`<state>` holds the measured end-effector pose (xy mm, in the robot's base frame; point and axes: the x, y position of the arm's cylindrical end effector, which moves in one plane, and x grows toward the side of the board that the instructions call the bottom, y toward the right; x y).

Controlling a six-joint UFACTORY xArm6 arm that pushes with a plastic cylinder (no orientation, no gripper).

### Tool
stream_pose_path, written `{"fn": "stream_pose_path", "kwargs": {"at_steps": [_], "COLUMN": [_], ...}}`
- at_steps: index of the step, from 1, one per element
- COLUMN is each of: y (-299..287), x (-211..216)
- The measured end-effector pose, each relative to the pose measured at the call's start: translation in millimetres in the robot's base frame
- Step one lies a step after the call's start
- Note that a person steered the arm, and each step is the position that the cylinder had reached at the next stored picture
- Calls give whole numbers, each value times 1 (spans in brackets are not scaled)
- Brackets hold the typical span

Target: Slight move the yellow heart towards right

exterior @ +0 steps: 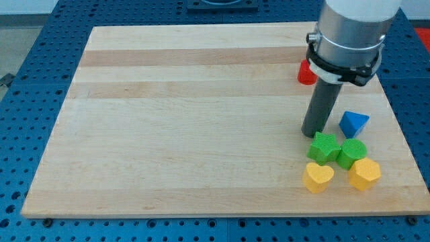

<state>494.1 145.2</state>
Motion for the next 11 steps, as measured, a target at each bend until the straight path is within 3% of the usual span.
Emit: {"fn": "stream_pose_path", "kwargs": {"at_steps": [4, 5, 6, 7, 8, 11], "y": [-1, -43, -86, -90, -75, -13], "x": [22, 12, 28, 65, 84, 88]}}
